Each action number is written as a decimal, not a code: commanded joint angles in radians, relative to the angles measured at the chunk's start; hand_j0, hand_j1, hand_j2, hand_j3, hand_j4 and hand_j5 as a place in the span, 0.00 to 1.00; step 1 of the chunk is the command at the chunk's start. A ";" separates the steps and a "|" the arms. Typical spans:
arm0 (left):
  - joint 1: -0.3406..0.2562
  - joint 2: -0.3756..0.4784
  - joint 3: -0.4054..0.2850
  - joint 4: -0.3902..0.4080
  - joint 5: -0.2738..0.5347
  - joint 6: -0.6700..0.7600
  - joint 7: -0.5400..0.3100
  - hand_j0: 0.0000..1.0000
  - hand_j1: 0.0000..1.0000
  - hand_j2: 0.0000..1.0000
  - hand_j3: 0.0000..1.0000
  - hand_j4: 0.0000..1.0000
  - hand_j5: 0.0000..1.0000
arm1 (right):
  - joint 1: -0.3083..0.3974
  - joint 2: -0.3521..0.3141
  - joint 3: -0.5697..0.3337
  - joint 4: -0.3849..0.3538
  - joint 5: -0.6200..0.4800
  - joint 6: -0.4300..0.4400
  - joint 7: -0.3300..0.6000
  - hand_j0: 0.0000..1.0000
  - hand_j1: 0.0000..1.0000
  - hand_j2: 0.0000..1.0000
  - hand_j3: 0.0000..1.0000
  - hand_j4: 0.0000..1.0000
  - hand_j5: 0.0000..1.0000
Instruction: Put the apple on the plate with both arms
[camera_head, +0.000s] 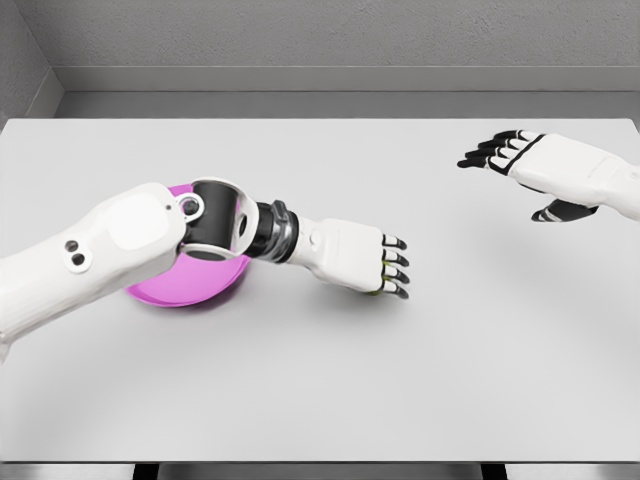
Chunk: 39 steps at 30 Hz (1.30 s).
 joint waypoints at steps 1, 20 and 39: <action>0.000 -0.016 0.000 0.018 -0.002 0.002 -0.006 1.00 1.00 1.00 1.00 1.00 1.00 | 0.000 -0.001 0.000 -0.002 -0.004 0.002 -0.001 1.00 1.00 1.00 1.00 1.00 1.00; -0.014 -0.078 -0.002 0.035 -0.013 0.002 -0.165 1.00 1.00 1.00 1.00 1.00 1.00 | 0.032 -0.001 -0.040 -0.024 -0.004 0.001 -0.001 1.00 1.00 1.00 1.00 1.00 1.00; -0.014 -0.121 -0.013 0.078 -0.013 0.002 -0.176 1.00 1.00 1.00 1.00 1.00 1.00 | 0.057 -0.001 -0.069 -0.027 -0.004 0.001 -0.001 1.00 1.00 1.00 1.00 1.00 1.00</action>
